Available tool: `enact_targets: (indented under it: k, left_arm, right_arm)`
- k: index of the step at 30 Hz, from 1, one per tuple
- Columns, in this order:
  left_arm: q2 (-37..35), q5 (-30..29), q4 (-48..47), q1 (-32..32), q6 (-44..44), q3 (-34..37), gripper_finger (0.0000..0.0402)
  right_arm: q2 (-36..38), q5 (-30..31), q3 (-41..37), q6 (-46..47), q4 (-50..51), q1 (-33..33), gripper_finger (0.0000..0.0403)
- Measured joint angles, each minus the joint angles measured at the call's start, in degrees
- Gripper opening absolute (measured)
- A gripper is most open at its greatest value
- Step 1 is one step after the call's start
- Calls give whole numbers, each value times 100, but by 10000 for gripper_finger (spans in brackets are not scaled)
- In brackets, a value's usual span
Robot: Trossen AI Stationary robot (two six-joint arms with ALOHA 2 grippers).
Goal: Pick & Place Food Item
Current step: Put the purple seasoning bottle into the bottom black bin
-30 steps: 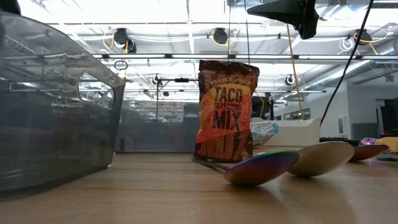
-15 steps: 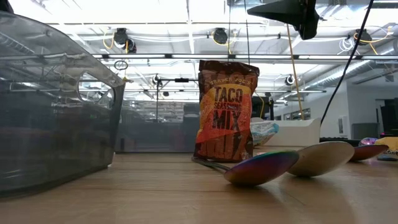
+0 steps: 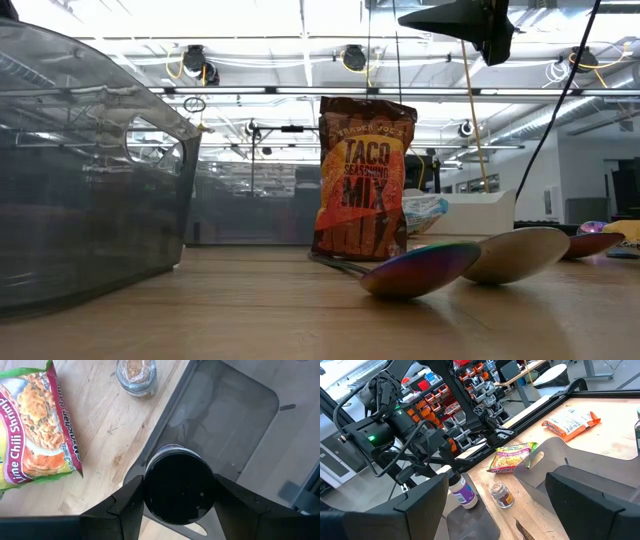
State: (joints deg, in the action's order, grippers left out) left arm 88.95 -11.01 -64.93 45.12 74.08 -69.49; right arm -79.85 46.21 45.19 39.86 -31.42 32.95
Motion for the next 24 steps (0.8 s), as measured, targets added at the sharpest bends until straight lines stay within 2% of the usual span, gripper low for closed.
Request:
enact_targets:
  k: [9,21,24]
  left_arm:
    - [-23,103,206,1,112,258,208]
    - [-17,40,221,28,233,269,209]
    - [-13,38,214,26,282,271,233]
  right_arm:
    - [0,1,0,0,-2,2,325]
    - [0,-1,0,0,-2,4,325]
    - [0,1,0,0,-2,3,325]
